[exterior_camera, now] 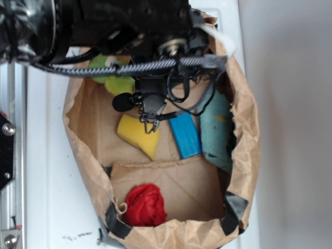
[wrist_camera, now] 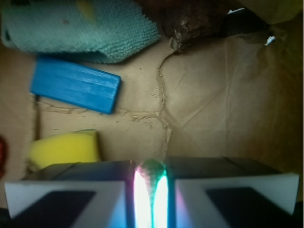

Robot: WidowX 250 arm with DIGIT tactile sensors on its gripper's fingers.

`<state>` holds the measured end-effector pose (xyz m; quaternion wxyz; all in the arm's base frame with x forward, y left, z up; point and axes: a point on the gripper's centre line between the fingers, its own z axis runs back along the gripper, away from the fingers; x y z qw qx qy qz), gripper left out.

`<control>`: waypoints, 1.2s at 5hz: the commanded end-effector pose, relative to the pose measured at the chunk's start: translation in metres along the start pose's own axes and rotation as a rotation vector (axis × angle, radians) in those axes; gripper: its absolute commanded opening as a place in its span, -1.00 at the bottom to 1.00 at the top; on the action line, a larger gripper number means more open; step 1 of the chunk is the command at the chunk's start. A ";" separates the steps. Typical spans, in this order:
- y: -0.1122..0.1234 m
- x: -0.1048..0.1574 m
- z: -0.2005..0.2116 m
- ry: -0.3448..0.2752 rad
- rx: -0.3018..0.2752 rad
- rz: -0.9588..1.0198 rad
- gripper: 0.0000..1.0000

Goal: Grab the green animal.

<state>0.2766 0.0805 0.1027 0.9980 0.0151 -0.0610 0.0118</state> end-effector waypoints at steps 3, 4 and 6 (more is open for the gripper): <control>-0.021 0.005 0.094 -0.123 -0.134 -0.041 -1.00; -0.025 0.017 0.092 -0.170 -0.145 -0.028 -1.00; -0.023 0.027 0.087 -0.174 -0.140 -0.015 -1.00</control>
